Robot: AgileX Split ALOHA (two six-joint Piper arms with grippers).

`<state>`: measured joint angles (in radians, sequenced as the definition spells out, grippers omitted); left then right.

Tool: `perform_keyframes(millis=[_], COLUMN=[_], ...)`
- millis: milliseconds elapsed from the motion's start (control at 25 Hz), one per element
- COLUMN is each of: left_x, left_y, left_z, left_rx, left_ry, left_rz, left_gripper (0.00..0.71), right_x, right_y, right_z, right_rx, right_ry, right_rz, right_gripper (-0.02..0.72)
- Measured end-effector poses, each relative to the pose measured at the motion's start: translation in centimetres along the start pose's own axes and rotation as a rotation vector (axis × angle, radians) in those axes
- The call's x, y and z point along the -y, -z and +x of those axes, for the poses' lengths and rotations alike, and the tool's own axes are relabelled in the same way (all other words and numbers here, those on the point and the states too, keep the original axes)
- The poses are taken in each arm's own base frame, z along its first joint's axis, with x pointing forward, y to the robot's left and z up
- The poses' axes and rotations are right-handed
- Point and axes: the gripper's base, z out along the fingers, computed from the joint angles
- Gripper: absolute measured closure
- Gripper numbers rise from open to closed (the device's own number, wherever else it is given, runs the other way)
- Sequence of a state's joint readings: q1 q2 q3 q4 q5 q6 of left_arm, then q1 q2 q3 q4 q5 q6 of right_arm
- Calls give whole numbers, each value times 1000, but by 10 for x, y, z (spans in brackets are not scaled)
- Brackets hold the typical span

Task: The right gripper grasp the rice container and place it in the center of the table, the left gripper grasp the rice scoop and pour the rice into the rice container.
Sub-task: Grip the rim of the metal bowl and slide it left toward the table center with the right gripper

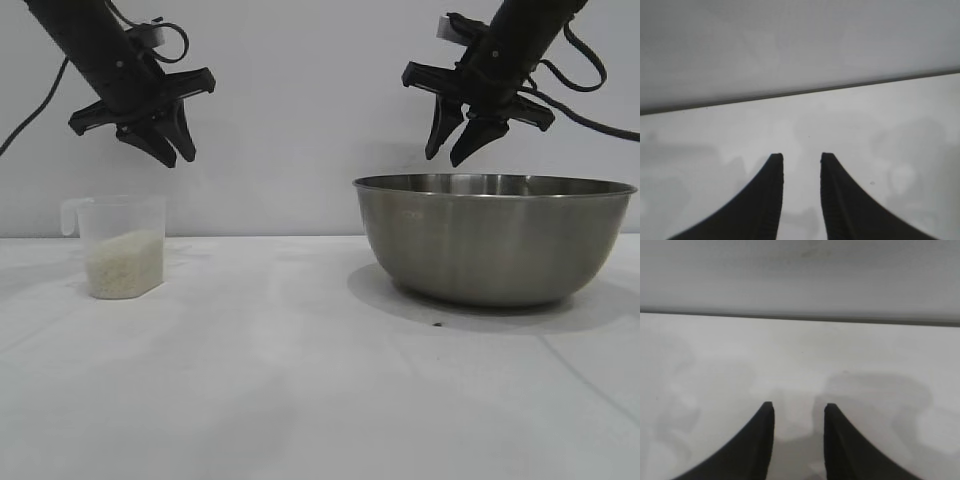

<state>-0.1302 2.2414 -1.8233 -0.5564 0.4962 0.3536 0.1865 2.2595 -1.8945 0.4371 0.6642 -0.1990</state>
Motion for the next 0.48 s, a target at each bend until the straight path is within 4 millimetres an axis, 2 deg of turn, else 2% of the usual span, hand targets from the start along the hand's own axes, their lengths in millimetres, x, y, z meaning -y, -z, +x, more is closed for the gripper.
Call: perform_keyframes(millis=[480], left_x=[0], left_y=[0], left_z=[0], left_rx=[0], left_ry=[0], left_rz=[0], left_gripper=[557], right_x=[0], right_y=[0], right_z=[2], right_rx=[-25], right_ry=[4], right_rz=[-4], right_gripper=[469])
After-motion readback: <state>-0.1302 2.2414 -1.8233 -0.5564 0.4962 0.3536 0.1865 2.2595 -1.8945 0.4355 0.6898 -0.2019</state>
